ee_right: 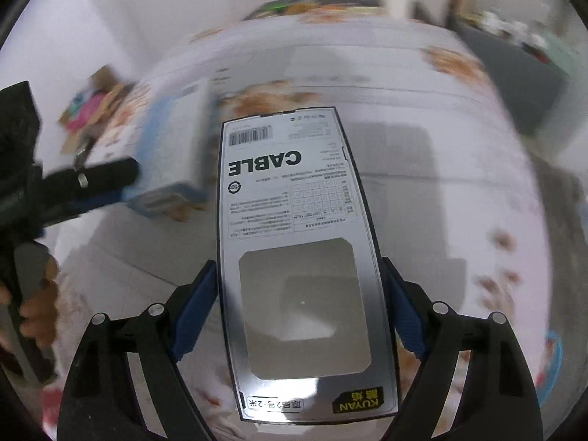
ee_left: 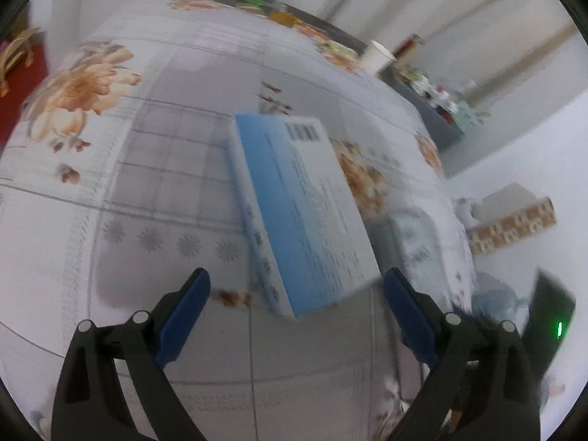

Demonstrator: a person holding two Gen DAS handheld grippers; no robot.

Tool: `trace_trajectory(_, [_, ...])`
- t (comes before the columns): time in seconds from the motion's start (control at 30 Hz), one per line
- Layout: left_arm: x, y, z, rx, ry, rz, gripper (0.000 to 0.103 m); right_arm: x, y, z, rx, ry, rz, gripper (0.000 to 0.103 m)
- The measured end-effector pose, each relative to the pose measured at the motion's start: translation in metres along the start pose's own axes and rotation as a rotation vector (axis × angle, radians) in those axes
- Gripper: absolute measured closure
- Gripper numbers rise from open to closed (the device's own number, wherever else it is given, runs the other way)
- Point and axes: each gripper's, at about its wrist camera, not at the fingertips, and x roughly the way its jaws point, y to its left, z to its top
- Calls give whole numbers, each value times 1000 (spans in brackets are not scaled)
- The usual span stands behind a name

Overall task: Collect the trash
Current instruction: 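Grasp the blue-and-white box with the left gripper while the right gripper grasps the grey CABLE box, then lift the blue-and-white box with the left gripper while the right gripper lifts the CABLE box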

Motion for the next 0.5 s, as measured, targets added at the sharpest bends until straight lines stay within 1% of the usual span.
trace_trajectory(0.07, [2,-3,9,-36,-32,22,9,-3,-13,-2,65,-10,-20,22])
trace_trajectory(0.1, [4,-8,15,-45,-54,51,8,-3,-18,-3,89,-12,-19,21])
trace_trajectory(0.17, [13,-20,23,-8,-58,73,6,-4,-26,-2,134,-15,8,19])
trace_trajectory(0.2, [23,-28,28,32,-35,84,6,-5,-29,-2,152,-17,25,18])
trace_trajectory(0.23, [31,-32,30,56,-10,110,6,-5,-31,-1,163,-19,28,17])
trace_trajectory(0.27, [40,-37,31,70,5,156,6,-6,-34,-1,168,-21,23,17])
trace_trajectory(0.37, [48,-45,29,117,-26,216,6,-5,-33,1,181,-28,22,16])
trace_trajectory(0.43, [53,-50,28,160,-30,241,6,-6,-36,0,191,-32,29,16])
trace_trajectory(0.47, [54,-51,27,176,-36,261,6,-8,-38,-6,195,-35,28,16])
trace_trajectory(0.5, [54,-50,27,180,-36,272,6,-9,-38,-6,197,-38,28,16])
